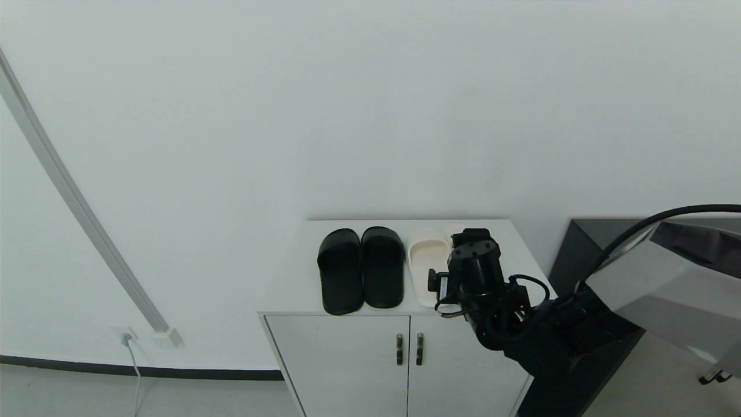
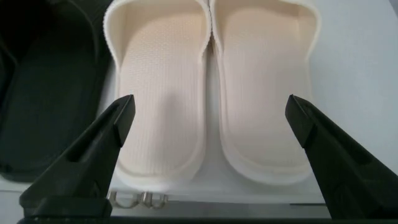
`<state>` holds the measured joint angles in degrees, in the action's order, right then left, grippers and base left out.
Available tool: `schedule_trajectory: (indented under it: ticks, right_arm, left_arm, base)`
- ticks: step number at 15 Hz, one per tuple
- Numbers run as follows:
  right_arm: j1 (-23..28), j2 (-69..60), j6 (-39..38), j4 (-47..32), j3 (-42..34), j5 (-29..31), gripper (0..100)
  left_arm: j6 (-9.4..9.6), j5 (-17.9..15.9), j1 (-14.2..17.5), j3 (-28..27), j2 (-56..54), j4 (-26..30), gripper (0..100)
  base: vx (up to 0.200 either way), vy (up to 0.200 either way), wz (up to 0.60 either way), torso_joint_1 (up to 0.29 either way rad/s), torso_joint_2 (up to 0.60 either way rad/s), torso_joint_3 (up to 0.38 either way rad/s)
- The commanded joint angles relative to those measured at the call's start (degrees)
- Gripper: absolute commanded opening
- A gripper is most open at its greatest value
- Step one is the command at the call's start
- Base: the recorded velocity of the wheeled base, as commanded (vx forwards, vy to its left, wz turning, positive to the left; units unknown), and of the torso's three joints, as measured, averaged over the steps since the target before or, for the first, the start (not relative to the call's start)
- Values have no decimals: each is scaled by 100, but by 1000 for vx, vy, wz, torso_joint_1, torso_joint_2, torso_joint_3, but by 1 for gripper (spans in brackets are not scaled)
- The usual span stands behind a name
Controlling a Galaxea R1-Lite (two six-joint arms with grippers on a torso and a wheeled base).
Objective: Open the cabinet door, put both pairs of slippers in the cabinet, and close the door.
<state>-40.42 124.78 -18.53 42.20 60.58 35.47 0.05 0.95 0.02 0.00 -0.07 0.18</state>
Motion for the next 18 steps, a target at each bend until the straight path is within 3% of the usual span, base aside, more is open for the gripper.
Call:
schedule_trajectory:
  ticks: [1, 3, 8, 18]
  right_arm:
    - [149, 406, 122, 7, 464, -58, 100]
    - [281, 573, 253, 7, 807, -339, 100]
    - [606, 1171, 614, -37, 1721, -383, 100]
    - [703, 1848, 702, -274, 2881, -480, 100]
  left_arm:
    - [-5, 2, -2, 0, 7, -1, 0]
    - [-5, 2, -2, 0, 7, -1, 0]
    - [-22, 2, -2, 0, 7, -1, 0]
    - [-14, 2, -2, 0, 7, -1, 0]
  base:
    - [0, 0, 0, 0, 0, 0]
    - [0, 0, 0, 0, 0, 0]
    - [0, 0, 0, 0, 0, 0]
    - [0, 0, 0, 0, 0, 0]
